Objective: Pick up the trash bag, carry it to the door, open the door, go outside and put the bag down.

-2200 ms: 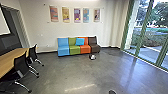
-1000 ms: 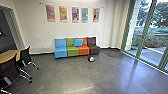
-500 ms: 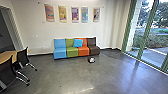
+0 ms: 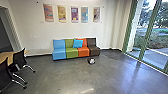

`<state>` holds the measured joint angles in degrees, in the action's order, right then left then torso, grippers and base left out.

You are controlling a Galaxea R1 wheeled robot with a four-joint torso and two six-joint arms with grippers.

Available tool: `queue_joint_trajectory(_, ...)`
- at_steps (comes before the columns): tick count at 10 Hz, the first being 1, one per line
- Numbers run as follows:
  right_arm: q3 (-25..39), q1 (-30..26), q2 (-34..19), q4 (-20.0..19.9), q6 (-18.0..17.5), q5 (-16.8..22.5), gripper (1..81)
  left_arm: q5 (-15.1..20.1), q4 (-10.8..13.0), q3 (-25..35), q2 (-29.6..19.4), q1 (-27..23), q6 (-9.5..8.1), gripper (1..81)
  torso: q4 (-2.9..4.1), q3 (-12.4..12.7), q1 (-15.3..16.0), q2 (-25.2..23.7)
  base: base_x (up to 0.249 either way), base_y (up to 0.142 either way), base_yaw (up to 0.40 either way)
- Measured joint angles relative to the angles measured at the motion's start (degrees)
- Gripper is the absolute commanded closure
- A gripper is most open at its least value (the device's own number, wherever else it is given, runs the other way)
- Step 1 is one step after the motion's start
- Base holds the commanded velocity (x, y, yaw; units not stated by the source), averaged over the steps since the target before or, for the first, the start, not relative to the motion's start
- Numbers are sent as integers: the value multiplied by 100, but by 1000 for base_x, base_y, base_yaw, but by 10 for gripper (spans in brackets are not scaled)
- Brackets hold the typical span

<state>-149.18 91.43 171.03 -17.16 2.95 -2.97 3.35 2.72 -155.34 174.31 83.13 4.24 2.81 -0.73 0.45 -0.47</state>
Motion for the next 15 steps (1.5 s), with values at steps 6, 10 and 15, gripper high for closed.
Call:
queue_joint_trajectory(6, 0, 0, 0, 5, 2, 0, 10, -5, -2, 0, 13, -27, -2, 10, 0, 0, 0, 0, 186, 0, 0)
queue_joint_trajectory(10, 0, 0, 0, 2, 5, 0, 10, -5, -2, 0, 13, -27, -2, 10, 0, 0, 0, 0, 186, 0, 0)
queue_joint_trajectory(15, -7, 0, -13, 0, 5, 0, 10, -9, -2, 0, 13, -27, -2, 10, 0, 0, 0, 0, 187, 0, 0)
